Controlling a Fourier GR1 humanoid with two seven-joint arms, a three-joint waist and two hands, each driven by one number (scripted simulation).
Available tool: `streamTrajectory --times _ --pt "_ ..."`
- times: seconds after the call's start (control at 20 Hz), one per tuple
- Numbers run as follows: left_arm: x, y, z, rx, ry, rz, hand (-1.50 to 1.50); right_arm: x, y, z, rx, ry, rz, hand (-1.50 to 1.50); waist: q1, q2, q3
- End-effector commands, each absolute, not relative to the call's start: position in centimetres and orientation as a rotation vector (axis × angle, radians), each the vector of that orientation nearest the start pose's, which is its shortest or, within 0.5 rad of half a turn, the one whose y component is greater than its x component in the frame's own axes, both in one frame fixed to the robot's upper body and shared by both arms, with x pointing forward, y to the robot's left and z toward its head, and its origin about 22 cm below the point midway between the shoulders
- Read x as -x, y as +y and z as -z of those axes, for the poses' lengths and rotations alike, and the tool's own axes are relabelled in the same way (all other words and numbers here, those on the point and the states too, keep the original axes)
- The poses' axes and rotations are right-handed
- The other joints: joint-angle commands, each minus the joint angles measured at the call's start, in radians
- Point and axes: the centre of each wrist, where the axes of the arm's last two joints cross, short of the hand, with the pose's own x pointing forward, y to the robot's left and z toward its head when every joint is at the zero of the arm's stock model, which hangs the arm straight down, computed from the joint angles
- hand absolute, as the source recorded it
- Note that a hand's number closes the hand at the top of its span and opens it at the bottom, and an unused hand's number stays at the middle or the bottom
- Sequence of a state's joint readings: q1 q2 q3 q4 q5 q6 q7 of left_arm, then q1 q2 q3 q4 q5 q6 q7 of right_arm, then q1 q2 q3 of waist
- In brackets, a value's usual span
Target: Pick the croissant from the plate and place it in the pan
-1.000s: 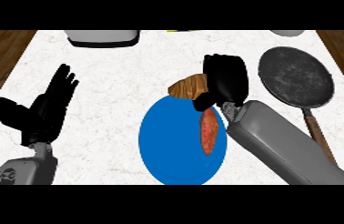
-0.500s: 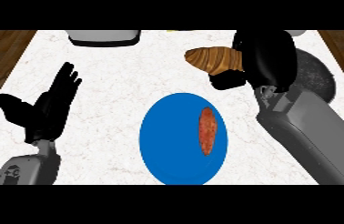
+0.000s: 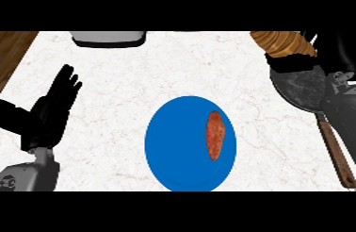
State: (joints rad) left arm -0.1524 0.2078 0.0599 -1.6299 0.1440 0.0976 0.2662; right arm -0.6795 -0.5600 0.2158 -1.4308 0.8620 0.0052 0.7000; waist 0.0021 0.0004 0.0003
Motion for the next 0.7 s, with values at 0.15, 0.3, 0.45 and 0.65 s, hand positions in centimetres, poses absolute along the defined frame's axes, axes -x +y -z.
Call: streamTrajectory --times 0.15,0.3,0.45,0.65 --pt "-28.2 27.1 -5.7 -0.106 -1.535 -0.018 0.00 -37.2 -33.2 -17.0 1.421 -1.298 -0.583 1.50 0.004 0.004 0.000" --pt "-28.6 27.3 -5.9 -0.090 -1.527 -0.061 0.00 -38.6 -35.5 -16.6 1.394 -1.290 -0.596 1.50 0.008 0.005 0.000" --pt "-28.4 27.7 -5.4 -0.086 -1.527 -0.014 0.00 -38.2 -39.1 -14.0 1.359 -1.328 -0.619 1.50 0.017 0.010 0.001" --pt "-27.4 28.3 -6.6 -0.067 -1.523 -0.019 0.00 -39.1 -37.7 -9.8 1.272 -1.352 -0.669 1.50 0.024 0.006 0.001"
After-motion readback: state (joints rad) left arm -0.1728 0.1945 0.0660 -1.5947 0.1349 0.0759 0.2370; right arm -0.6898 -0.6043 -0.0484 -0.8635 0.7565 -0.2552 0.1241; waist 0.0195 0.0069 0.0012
